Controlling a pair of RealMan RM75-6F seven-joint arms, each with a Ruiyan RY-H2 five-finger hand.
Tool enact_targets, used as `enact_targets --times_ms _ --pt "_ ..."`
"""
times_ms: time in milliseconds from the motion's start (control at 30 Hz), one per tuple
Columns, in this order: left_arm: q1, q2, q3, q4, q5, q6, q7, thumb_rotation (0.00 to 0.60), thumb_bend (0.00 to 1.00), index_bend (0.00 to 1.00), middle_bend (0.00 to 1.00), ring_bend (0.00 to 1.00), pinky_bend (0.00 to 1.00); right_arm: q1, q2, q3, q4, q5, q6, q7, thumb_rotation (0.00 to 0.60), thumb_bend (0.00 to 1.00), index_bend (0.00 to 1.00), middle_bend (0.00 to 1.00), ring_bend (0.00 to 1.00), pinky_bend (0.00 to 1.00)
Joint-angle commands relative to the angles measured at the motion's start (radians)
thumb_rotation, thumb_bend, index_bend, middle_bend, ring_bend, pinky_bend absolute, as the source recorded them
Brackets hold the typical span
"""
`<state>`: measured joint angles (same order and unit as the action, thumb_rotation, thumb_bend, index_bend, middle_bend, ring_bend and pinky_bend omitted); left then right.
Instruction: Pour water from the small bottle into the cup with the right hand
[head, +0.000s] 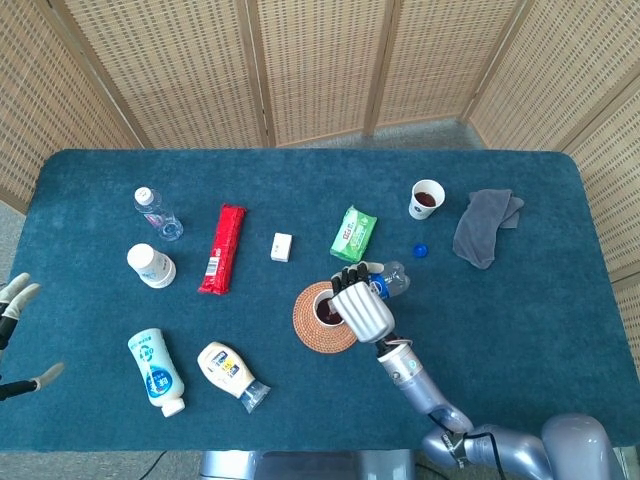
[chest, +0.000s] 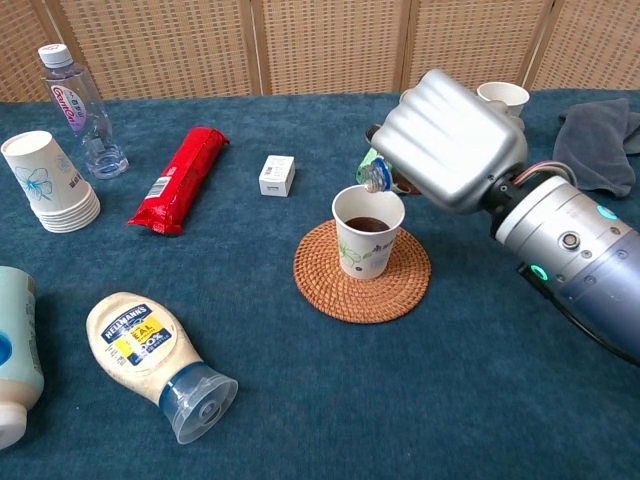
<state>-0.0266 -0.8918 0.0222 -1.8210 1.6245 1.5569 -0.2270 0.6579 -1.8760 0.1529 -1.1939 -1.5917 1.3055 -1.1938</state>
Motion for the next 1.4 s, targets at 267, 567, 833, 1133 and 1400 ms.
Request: enact_targets --times_ms 267,567,833,1133,1400 --pt "-0.002 -0.002 0.001 -0.002 0.0 -0.006 0.007 0.6 0.15 0.0 0.0 0.0 0.0 -0.024 0.018 0.005 -0.042 -0.012 0.057 0.208 0.6 0.68 0.45 0.71 0.59 0.89" --pt "-0.004 -0.002 0.006 -0.004 0.006 -0.012 0.012 0.6 0.15 0.0 0.0 0.0 0.0 -0.079 0.049 0.045 -0.129 0.056 0.101 0.374 0.6 0.68 0.45 0.71 0.59 0.89" --pt "-0.007 -0.006 0.006 -0.008 0.004 -0.018 0.025 0.6 0.15 0.0 0.0 0.0 0.0 -0.124 0.098 0.085 -0.177 0.114 0.135 0.477 0.6 0.69 0.46 0.71 0.59 0.89" --pt "-0.012 -0.009 0.008 -0.013 0.002 -0.03 0.038 0.6 0.15 0.0 0.0 0.0 0.0 -0.182 0.151 0.138 -0.192 0.181 0.184 0.68 0.6 0.71 0.46 0.71 0.59 0.89" --pt "-0.014 -0.013 0.01 -0.022 0.002 -0.036 0.055 0.6 0.15 0.0 0.0 0.0 0.0 -0.242 0.208 0.195 -0.206 0.266 0.202 0.896 0.6 0.73 0.46 0.71 0.58 0.89"
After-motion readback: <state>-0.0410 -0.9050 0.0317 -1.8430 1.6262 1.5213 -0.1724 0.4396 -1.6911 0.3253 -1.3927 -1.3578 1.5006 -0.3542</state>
